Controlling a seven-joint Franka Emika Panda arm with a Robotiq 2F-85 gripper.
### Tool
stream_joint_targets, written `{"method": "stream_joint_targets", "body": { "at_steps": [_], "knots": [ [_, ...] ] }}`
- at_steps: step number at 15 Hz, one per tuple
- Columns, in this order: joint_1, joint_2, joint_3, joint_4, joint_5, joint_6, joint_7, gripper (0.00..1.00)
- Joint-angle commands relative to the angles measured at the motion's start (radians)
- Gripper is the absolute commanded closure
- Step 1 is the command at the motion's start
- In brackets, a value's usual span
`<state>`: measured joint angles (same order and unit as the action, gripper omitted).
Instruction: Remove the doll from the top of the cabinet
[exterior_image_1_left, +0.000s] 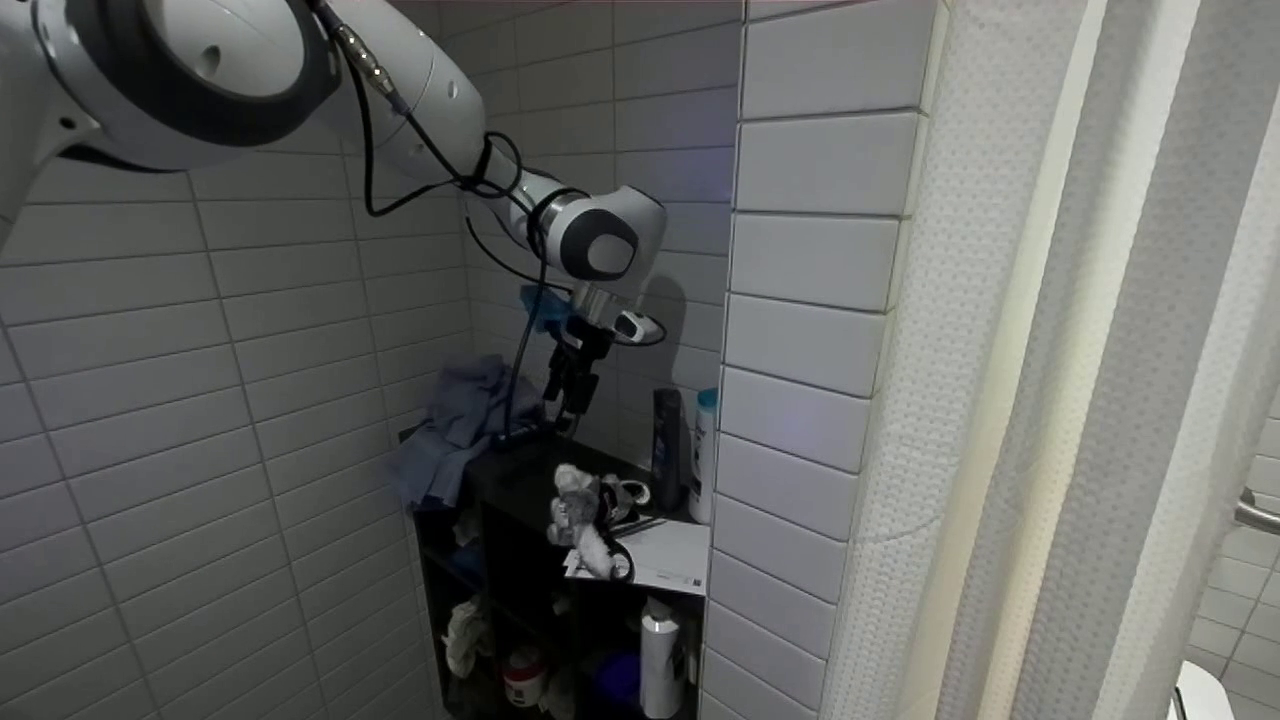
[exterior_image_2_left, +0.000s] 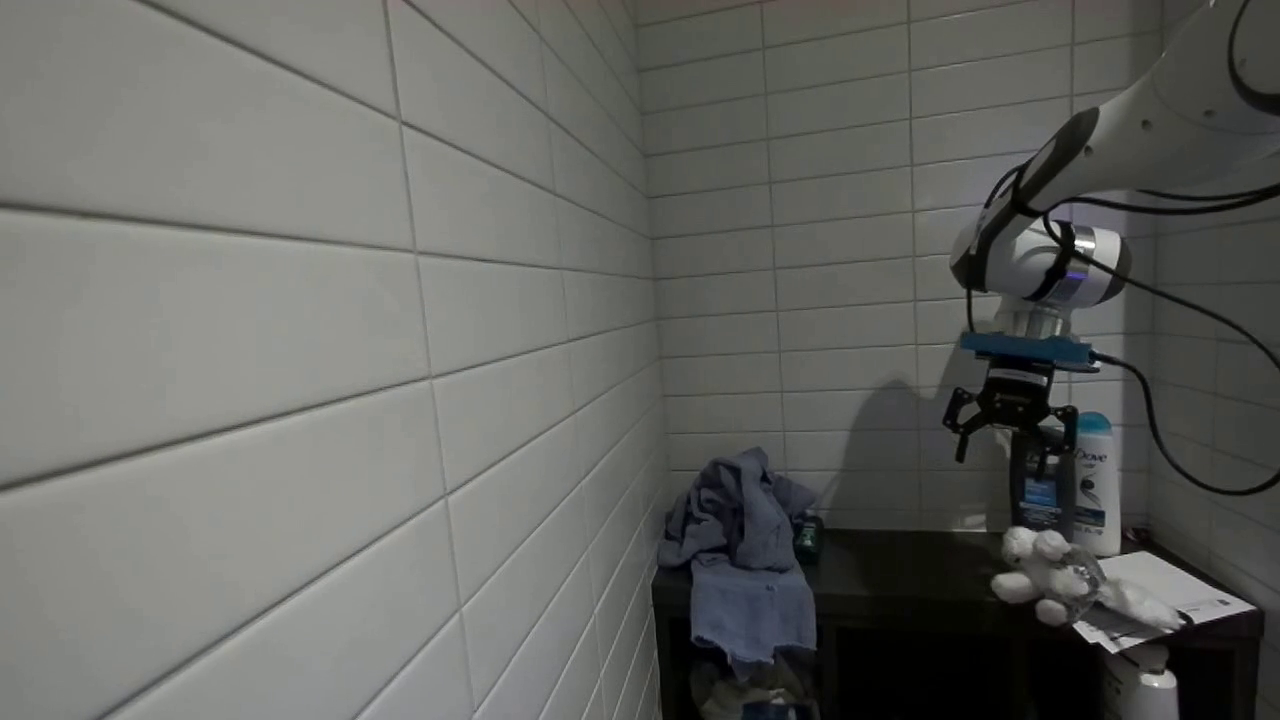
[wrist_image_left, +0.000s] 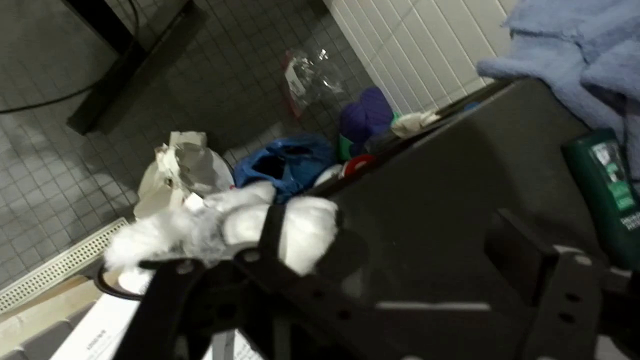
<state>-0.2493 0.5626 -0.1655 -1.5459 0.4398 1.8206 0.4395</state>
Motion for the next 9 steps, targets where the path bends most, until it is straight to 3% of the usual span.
{"method": "stream_joint_targets", "body": {
  "at_steps": [1, 5, 9],
  "knots": [
    [0.014, -0.076, 0.003, -0.131, 0.058, 0.207, -0.008, 0.00],
    [0.041, -0.103, -0.012, -0.213, 0.031, 0.332, 0.059, 0.00],
    [0.059, -0.123, -0.042, -0.292, 0.003, 0.385, 0.160, 0.00]
  ]
}}
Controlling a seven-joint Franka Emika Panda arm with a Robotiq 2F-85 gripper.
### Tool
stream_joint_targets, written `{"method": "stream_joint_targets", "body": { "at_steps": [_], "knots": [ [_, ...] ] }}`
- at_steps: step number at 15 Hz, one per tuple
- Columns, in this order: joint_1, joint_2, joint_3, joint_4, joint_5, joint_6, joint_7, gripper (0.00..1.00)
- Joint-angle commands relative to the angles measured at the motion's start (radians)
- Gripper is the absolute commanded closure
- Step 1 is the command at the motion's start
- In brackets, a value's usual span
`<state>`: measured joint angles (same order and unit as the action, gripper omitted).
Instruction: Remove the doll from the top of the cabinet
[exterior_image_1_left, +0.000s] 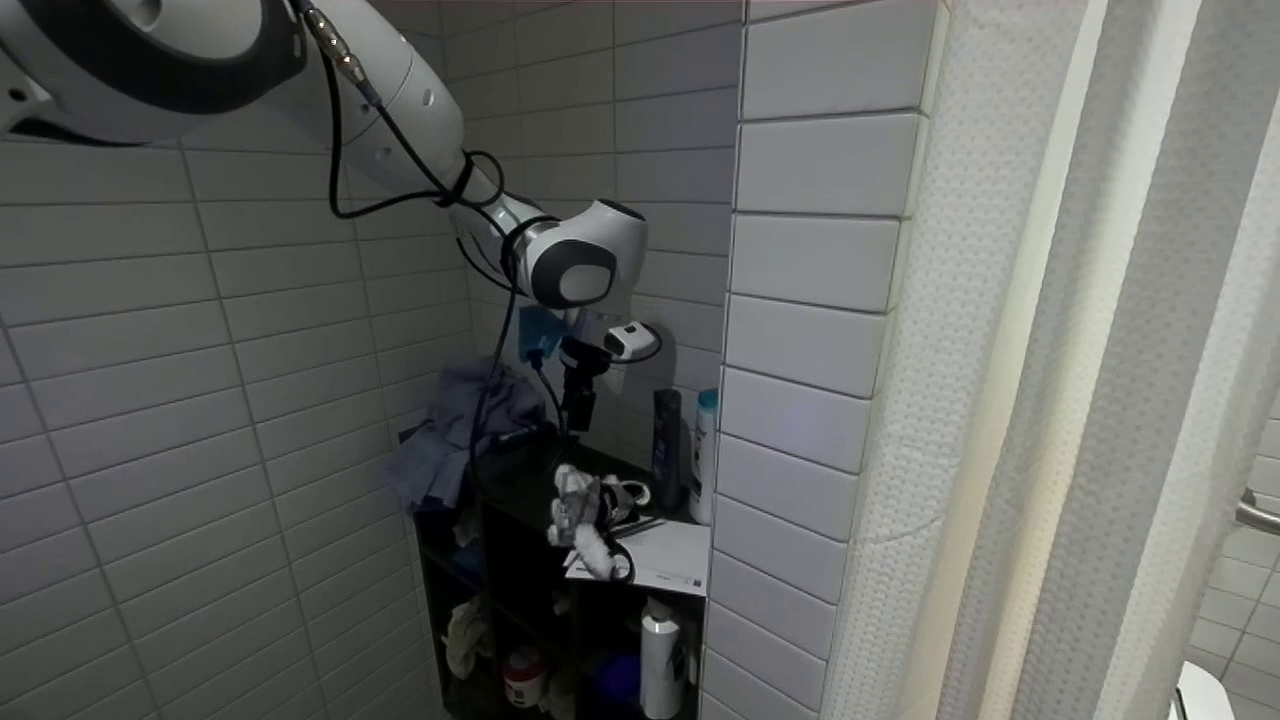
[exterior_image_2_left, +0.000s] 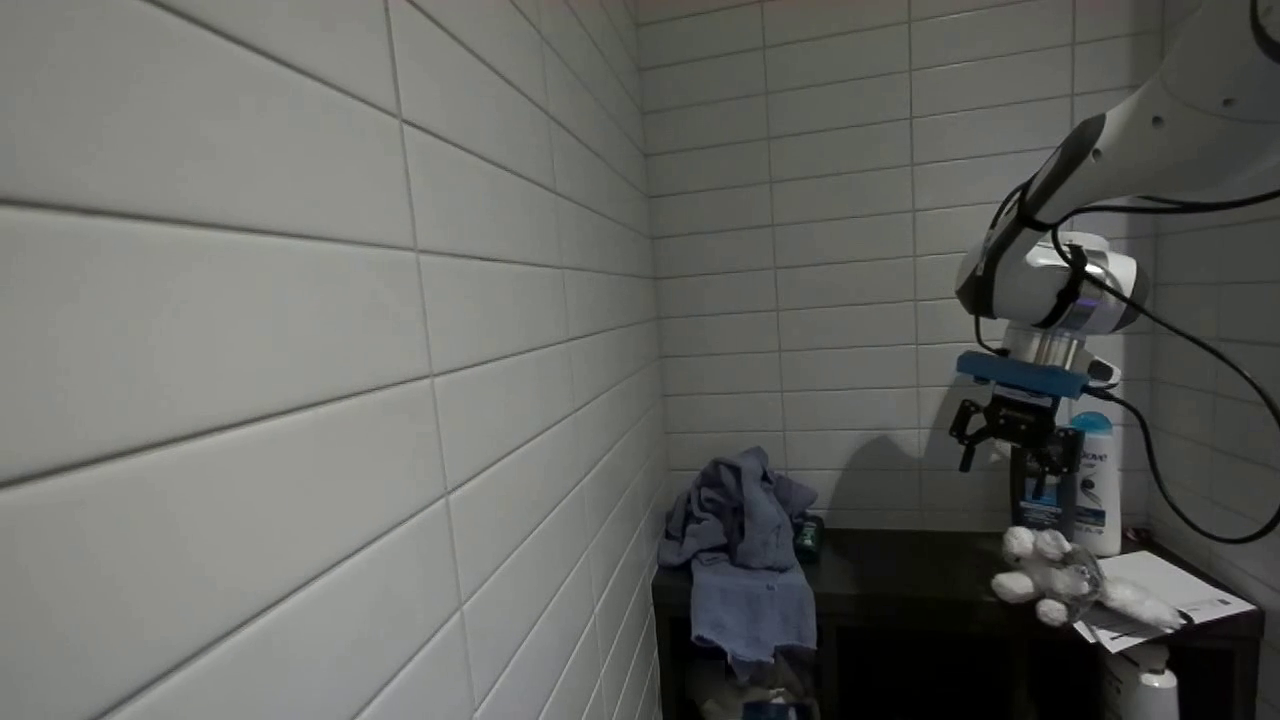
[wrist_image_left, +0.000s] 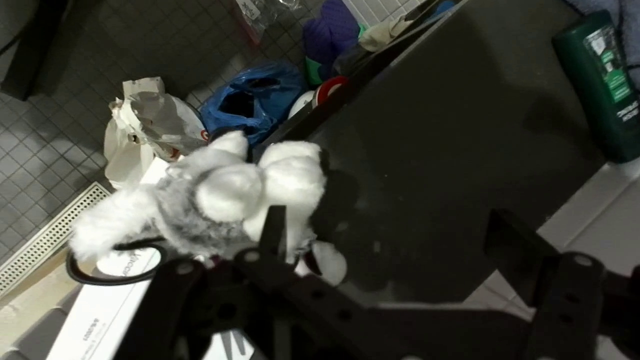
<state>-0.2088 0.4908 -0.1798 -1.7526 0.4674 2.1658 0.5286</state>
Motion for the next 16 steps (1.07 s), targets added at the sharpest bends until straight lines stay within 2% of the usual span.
{"method": "stream_joint_targets", "body": {
  "at_steps": [1, 8, 12, 16],
  "knots": [
    [0.021, -0.055, -0.034, -0.100, -0.033, 0.044, 0.090, 0.00],
    [0.024, -0.036, -0.052, -0.107, -0.098, -0.013, 0.212, 0.00],
    [0.004, 0.025, -0.033, -0.013, -0.094, -0.100, 0.229, 0.00],
    [-0.023, 0.124, -0.011, 0.148, -0.059, -0.224, 0.219, 0.00]
  ]
}}
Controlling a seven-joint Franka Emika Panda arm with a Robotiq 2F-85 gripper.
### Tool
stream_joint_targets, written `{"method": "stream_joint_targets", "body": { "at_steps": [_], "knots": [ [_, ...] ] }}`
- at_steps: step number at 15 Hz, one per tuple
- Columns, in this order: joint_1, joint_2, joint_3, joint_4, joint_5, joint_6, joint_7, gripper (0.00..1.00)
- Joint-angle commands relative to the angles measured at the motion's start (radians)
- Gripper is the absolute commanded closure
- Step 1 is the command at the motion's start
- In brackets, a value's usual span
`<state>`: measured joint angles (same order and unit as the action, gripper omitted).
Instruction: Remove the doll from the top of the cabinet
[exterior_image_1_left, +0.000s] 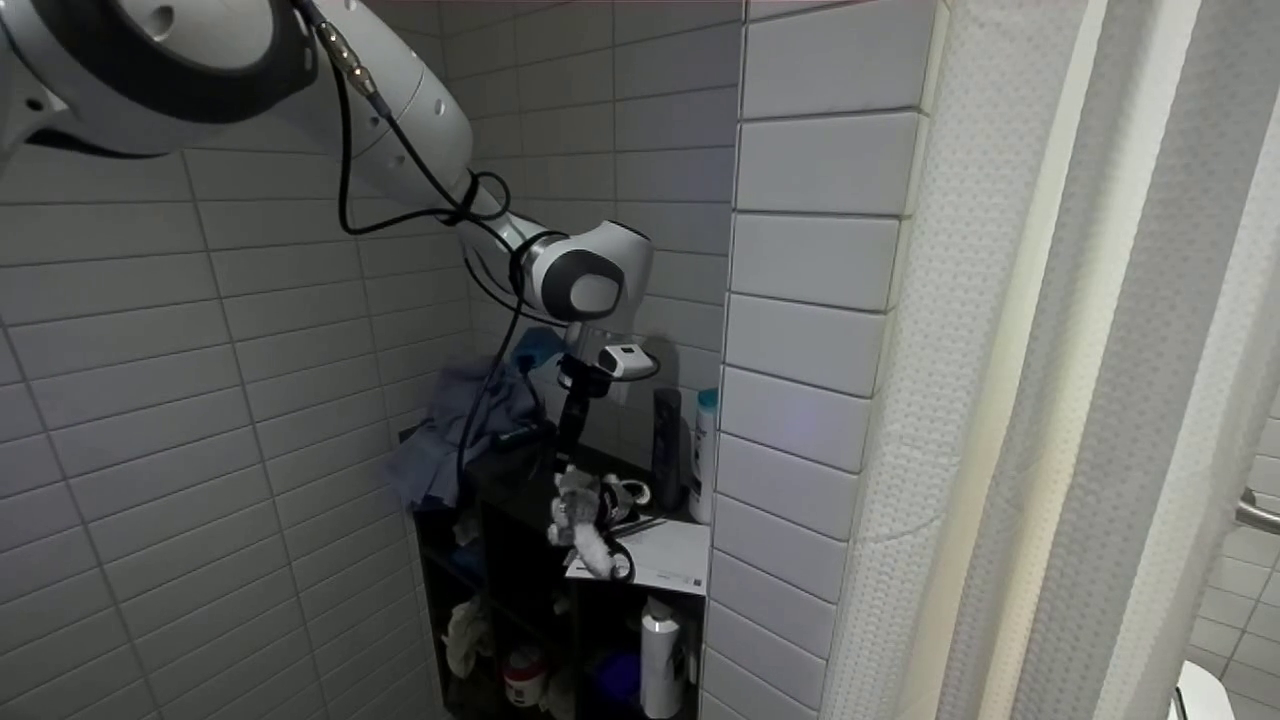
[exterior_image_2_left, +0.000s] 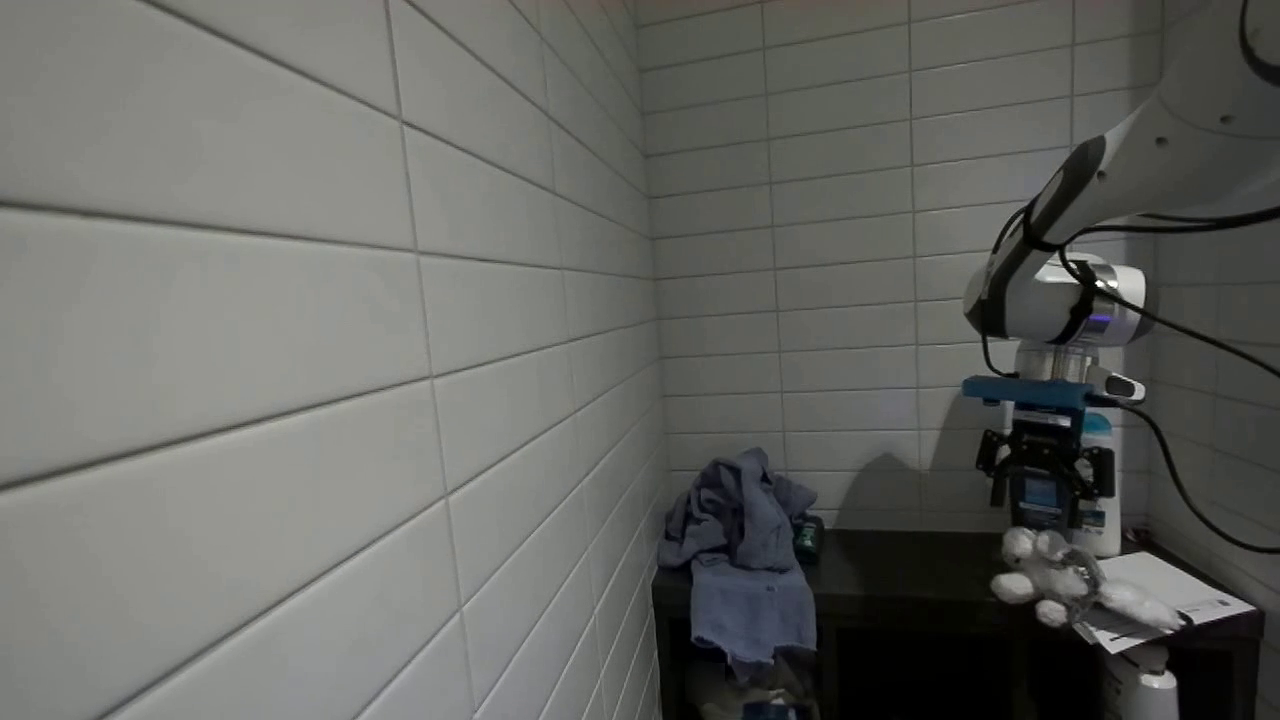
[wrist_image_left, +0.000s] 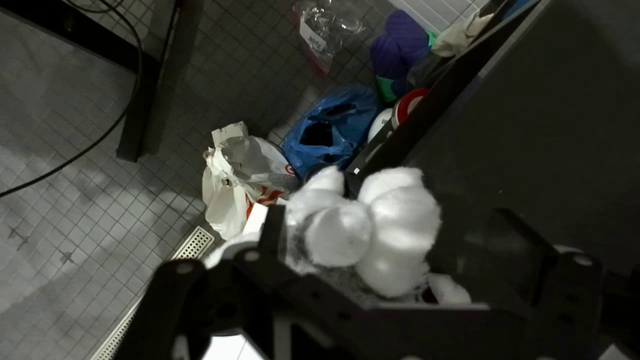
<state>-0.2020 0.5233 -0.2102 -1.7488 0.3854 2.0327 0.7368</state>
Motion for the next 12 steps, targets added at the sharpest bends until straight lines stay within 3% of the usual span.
{"method": "stream_joint_targets", "body": {
  "at_steps": [1, 4, 5, 12],
  "knots": [
    [-0.040, 0.123, 0.028, 0.192, 0.039, -0.120, 0.007, 0.00],
    [-0.063, 0.196, 0.042, 0.302, 0.071, -0.199, 0.013, 0.00],
    [-0.036, 0.134, 0.028, 0.202, 0.048, -0.134, 0.001, 0.00],
    [-0.049, 0.190, 0.034, 0.278, 0.053, -0.173, 0.001, 0.00]
  ]
}}
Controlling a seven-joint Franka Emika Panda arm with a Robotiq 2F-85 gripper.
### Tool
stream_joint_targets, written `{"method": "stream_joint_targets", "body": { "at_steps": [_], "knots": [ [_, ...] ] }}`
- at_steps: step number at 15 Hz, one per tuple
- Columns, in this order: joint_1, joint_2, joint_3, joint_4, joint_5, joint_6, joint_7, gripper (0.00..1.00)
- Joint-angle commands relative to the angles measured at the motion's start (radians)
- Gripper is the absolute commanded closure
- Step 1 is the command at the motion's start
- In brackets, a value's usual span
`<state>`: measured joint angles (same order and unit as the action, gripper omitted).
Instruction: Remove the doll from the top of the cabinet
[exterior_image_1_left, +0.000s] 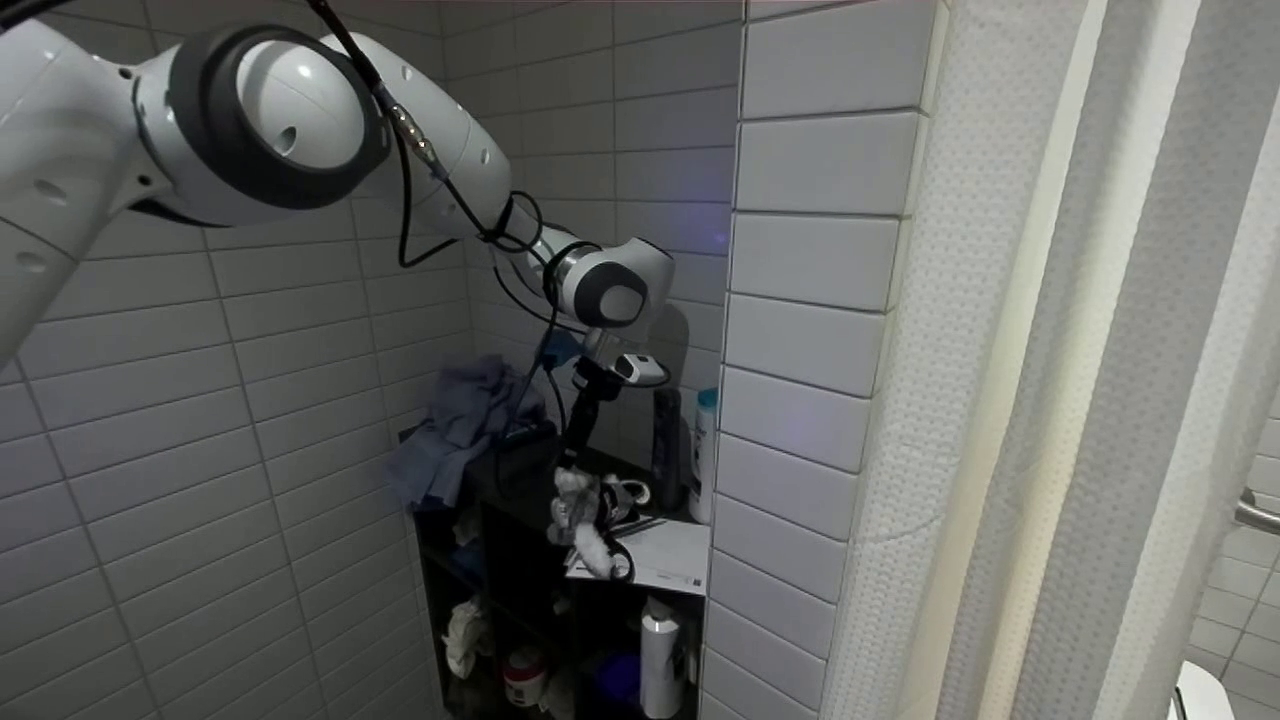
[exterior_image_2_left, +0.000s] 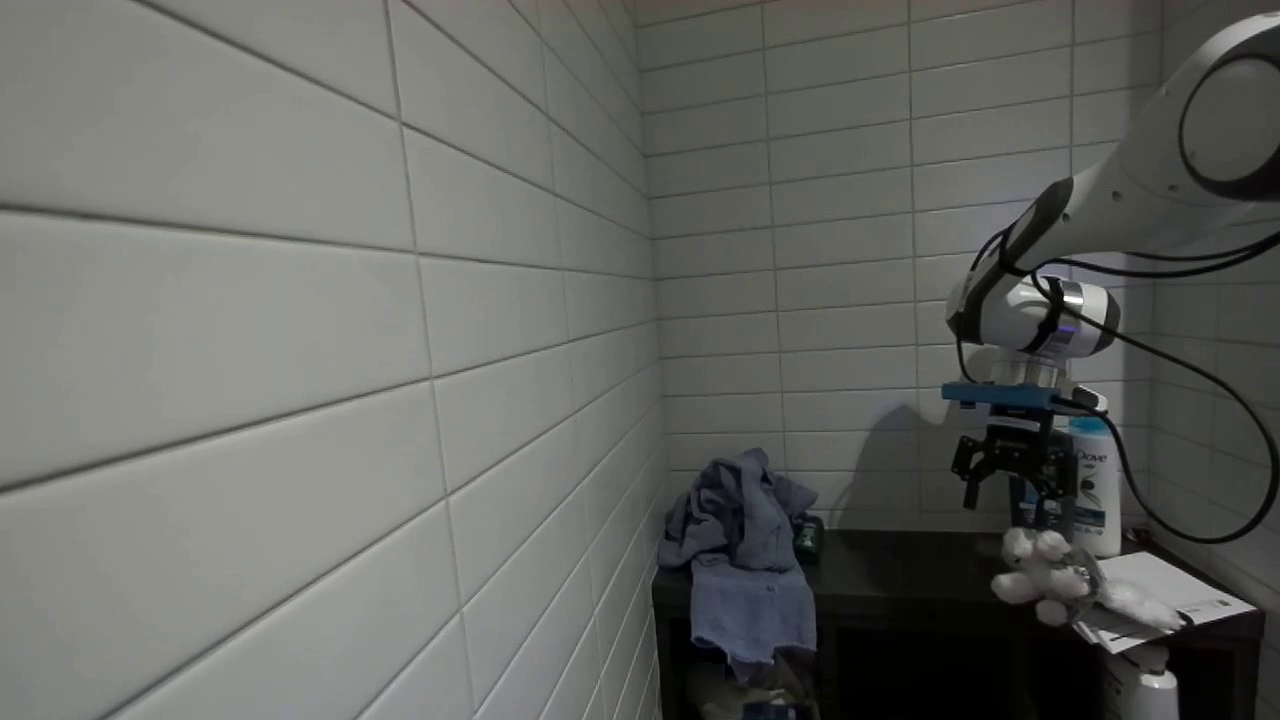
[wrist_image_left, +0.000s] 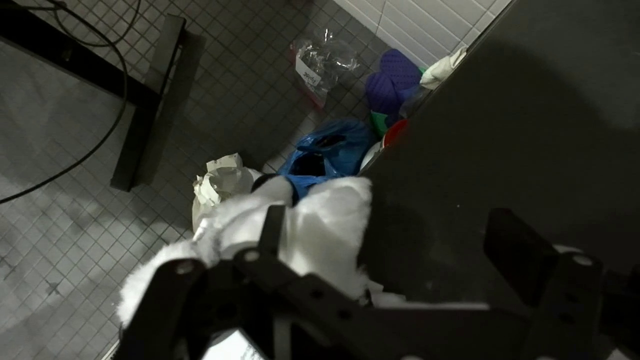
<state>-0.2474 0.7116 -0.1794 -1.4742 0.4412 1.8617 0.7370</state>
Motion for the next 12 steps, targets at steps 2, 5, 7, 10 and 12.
{"method": "stream_joint_targets", "body": {
  "at_steps": [2, 5, 7, 10, 12],
  "knots": [
    [-0.004, 0.002, 0.004, 0.005, -0.003, -0.003, 0.001, 0.00],
    [0.003, -0.002, 0.005, -0.022, -0.003, 0.006, 0.001, 0.00],
    [0.014, -0.029, 0.004, -0.093, -0.008, 0.031, -0.015, 0.00],
    [0.029, -0.052, -0.003, -0.188, -0.013, 0.075, -0.027, 0.00],
    [0.027, -0.061, -0.004, -0.232, -0.005, 0.103, -0.034, 0.00]
  ]
}}
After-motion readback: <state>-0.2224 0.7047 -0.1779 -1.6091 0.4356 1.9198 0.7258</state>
